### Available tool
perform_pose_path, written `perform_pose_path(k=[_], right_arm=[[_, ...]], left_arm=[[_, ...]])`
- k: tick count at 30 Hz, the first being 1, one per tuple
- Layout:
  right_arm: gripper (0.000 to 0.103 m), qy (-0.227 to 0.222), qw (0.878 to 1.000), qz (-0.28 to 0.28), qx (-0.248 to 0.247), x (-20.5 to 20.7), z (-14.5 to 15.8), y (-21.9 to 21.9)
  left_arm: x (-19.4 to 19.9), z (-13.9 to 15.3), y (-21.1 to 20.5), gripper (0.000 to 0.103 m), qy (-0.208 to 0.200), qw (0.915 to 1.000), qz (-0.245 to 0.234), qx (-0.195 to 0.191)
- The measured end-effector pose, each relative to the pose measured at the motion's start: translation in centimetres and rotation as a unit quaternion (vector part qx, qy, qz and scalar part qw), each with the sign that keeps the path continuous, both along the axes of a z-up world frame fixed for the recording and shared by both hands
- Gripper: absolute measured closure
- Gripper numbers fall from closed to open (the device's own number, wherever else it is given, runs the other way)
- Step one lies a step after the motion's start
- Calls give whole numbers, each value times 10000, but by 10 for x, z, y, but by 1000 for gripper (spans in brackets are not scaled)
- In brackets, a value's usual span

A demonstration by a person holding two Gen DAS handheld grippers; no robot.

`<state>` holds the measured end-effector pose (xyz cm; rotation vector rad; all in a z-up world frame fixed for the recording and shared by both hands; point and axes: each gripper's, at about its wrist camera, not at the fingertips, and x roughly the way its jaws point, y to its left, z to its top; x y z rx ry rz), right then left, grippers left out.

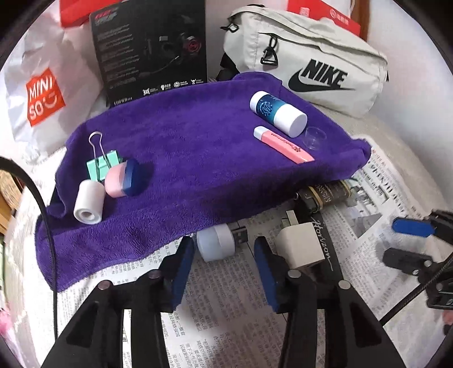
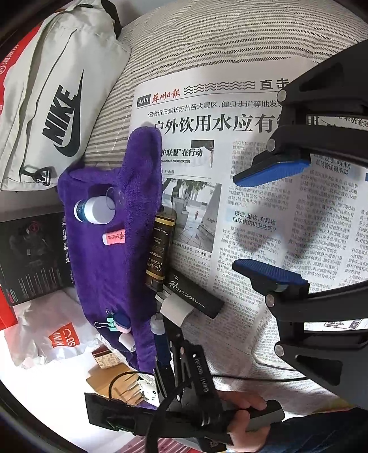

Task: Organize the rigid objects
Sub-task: 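Grasp the white round roller on the newspaper with the left gripper while the right withdraws, then lift the white roller with the left gripper while the right grasps the black-and-gold pen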

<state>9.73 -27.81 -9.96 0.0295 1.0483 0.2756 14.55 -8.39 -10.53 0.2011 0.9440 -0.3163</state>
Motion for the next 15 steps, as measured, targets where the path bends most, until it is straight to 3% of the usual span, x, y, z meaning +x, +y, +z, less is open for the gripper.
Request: perform_pose_path(k=[2,8,13,15], right_arm=[[50,0,10000,3,23,0,0,-1],[50,-3,10000,31,-24,-1,-1,-1],[50,6,10000,29,-42,-2,0,-2],[50,-21,10000,10,-50,-2,1,-2]], left_arm=[[1,0,-1,53,-55,9999,99,31],[7,1,6,53,38,9990,350,-259],[0,2,11,69,72,9990,329,-289],[-5,3,15,69,83,9987,353,-359]])
